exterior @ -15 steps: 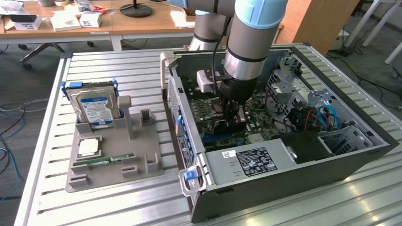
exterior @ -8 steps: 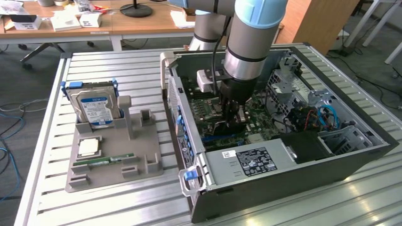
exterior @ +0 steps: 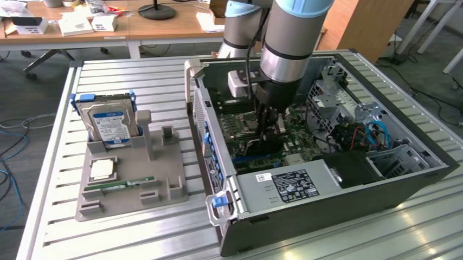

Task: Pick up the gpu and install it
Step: 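Insert the gpu into the slot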

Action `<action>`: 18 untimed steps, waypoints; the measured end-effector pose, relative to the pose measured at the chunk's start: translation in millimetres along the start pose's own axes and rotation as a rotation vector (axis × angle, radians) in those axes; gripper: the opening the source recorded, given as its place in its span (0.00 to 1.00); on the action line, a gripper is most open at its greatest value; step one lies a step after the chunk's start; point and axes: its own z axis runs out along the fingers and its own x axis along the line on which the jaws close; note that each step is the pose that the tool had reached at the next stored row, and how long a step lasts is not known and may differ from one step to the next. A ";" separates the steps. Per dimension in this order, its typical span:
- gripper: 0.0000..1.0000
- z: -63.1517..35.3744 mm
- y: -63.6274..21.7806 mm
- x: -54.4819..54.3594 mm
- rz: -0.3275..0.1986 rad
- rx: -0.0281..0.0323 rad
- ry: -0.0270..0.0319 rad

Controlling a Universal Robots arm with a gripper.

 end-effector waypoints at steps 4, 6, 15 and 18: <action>0.33 -12.2 -0.3 -0.3 0.000 0.0000 0.0000; 0.33 -17.5 -0.4 -0.4 0.000 0.0001 0.0000; 0.33 -39.1 -0.8 -0.9 0.000 0.0001 0.0000; 0.33 -43.8 -0.9 -1.0 0.000 0.0000 0.0000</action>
